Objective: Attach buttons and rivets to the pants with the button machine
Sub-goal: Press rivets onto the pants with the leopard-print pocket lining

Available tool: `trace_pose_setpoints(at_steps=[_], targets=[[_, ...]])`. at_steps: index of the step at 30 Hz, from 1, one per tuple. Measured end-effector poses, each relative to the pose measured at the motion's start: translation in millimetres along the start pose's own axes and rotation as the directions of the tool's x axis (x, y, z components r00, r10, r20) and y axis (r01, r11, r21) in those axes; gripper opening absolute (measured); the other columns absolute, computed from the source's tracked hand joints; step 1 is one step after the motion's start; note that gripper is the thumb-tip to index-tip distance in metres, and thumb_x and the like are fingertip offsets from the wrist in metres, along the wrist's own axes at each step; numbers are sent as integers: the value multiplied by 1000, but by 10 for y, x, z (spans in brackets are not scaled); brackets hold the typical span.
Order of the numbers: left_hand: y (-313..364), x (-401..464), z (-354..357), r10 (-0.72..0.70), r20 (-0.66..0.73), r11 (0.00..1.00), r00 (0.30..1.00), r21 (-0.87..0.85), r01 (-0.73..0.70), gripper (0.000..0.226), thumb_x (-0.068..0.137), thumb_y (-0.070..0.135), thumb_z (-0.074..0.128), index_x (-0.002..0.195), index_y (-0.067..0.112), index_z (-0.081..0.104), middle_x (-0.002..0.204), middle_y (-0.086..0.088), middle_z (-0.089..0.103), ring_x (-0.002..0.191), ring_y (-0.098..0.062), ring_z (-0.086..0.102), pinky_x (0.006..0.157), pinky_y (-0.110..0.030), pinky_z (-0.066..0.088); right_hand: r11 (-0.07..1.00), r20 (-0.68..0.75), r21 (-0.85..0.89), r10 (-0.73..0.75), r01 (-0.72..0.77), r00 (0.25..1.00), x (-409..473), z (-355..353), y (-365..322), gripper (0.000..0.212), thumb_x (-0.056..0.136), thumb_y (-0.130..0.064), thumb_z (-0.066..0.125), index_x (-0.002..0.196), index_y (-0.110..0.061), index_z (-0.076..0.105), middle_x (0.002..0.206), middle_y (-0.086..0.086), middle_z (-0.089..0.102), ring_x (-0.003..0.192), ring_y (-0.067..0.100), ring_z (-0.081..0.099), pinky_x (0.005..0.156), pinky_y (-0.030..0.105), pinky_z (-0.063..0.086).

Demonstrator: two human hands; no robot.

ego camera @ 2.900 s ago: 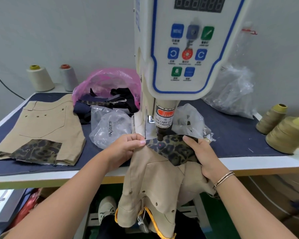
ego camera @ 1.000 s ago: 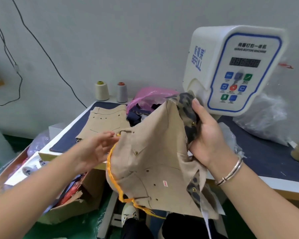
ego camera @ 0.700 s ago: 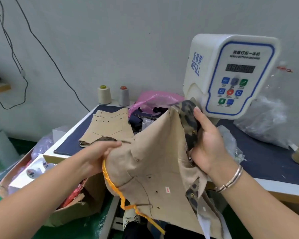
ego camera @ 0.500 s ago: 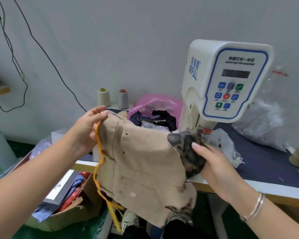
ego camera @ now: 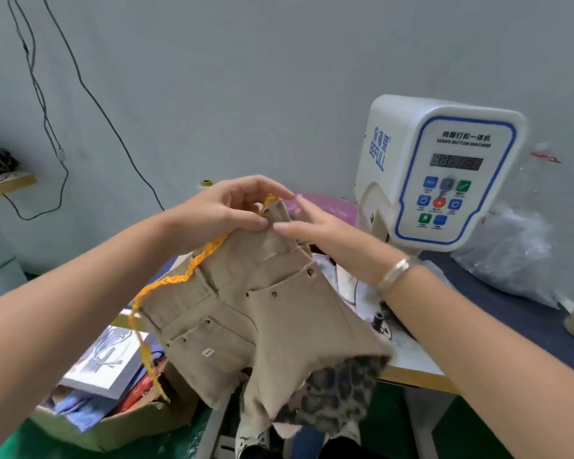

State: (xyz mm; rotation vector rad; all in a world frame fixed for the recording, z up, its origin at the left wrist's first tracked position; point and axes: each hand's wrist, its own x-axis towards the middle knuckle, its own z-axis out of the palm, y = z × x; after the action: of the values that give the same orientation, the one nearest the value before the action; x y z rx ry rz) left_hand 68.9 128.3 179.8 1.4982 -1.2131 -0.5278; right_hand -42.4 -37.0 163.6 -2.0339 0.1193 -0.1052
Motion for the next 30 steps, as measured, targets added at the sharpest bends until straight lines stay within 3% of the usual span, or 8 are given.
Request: trace_pose_setpoints(at_steps=[4, 8, 13, 15, 19, 23, 27, 30], targets=[[-133, -58, -69, 11, -26, 1000, 1000, -21, -12, 43, 79, 7, 63, 116, 30, 60, 104, 1, 63, 96, -20, 54, 83, -26, 49, 977, 164, 188, 73, -104, 984, 186, 13, -169, 17, 92, -10, 56, 102, 1, 64, 94, 15, 63, 82, 26, 61, 78, 33, 50], [-495, -331, -175, -31, -261, 997, 965, -80, 10, 74, 58, 36, 82, 122, 43, 45, 121, 16, 54, 103, -2, 59, 80, -17, 50, 949, 84, 314, -13, -14, 996, 194, -107, -249, 22, 89, 3, 52, 107, 9, 62, 86, 17, 66, 74, 26, 64, 78, 37, 54], [-1086, -863, -167, -446, -28, 887, 895, 117, 446, 108, 51, 61, 81, 140, 52, 20, 145, 18, 36, 129, 3, 44, 104, -25, 43, 841, 120, 524, -229, 134, 966, 114, -389, -527, 22, 79, -2, 56, 83, -10, 76, 79, 9, 72, 72, 20, 70, 68, 29, 56], [-1179, -952, -159, -514, -7, 856, 858, 56, 514, 98, 54, 63, 80, 138, 32, 41, 137, 8, 54, 122, -10, 56, 106, -37, 44, 828, 43, 545, -183, 131, 982, 174, -479, -577, 27, 85, -2, 49, 82, -11, 75, 79, 8, 71, 73, 21, 69, 69, 30, 57], [-1018, -970, -250, -531, -145, 836, 835, -251, 488, 65, 41, 56, 89, 88, 12, 76, 92, -10, 74, 77, -20, 72, 66, -29, 58, 996, -358, 87, 36, -5, 933, 426, -442, -415, 23, 84, 5, 46, 98, 7, 65, 80, 12, 61, 76, 24, 60, 75, 31, 48], [-618, -843, -513, -598, -240, 649, 764, -704, 287, 25, 74, 28, 60, 74, 8, 74, 72, -9, 73, 66, -22, 70, 61, -31, 58, 988, -559, -121, -147, 95, 816, 409, -157, -360, 43, 85, 10, 32, 97, -16, 64, 91, -7, 58, 82, 5, 53, 72, 14, 42], [-156, -521, -355, -569, -274, 584, 775, -799, 146, 24, 84, 32, 59, 68, 15, 61, 56, 0, 58, 66, -9, 54, 74, -24, 47, 944, -343, 115, -254, 309, 905, 249, 574, -446, 36, 95, 0, 36, 112, -17, 62, 93, -5, 66, 85, 3, 59, 82, 22, 45], [-33, -437, -79, -410, -305, 793, 859, -585, 171, 48, 73, 54, 68, 98, 13, 73, 96, -8, 70, 90, -19, 67, 81, -36, 52, 954, -62, 217, -196, 205, 979, 228, 931, -524, 42, 100, -13, 38, 140, -1, 38, 108, 8, 59, 96, 21, 57, 86, 31, 45]])
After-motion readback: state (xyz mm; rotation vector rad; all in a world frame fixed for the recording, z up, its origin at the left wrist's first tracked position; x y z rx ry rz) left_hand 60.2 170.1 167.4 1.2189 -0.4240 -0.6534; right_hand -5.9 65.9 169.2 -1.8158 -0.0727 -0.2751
